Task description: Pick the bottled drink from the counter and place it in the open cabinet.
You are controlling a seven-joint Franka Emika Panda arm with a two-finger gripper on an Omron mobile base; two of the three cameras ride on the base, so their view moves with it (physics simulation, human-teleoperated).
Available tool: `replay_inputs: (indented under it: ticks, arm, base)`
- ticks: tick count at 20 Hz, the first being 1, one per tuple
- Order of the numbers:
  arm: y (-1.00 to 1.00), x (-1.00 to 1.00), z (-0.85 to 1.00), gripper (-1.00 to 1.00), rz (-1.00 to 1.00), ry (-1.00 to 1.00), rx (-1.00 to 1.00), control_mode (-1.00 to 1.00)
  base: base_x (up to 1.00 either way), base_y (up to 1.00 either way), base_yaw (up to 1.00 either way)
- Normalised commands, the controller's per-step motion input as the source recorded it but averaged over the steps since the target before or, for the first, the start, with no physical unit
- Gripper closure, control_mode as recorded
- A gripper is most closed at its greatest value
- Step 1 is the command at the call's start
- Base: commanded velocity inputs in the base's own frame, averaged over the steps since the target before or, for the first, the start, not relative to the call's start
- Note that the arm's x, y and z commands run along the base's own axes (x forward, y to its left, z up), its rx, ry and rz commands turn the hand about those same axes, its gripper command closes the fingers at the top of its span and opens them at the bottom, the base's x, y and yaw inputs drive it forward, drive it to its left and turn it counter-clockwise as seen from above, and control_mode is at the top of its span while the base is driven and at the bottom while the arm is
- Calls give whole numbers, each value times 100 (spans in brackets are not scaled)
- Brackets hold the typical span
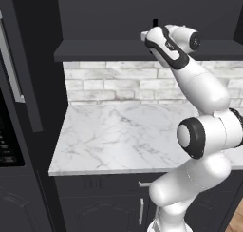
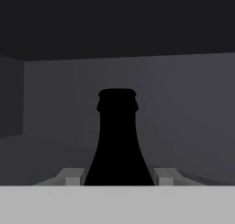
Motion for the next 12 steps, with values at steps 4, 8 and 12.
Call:
replay_inputs:
  ticks: [4,8,12]
  arm:
    - [0,30,-3,100,0,0,0,-100]
    - [-2,27,-10,100,0,-1,0,-100]
    - [-6,25,-15,100,0,0,0,-100]
  base:
    - [0,0,0]
    - [0,0,0]
    - [0,0,0]
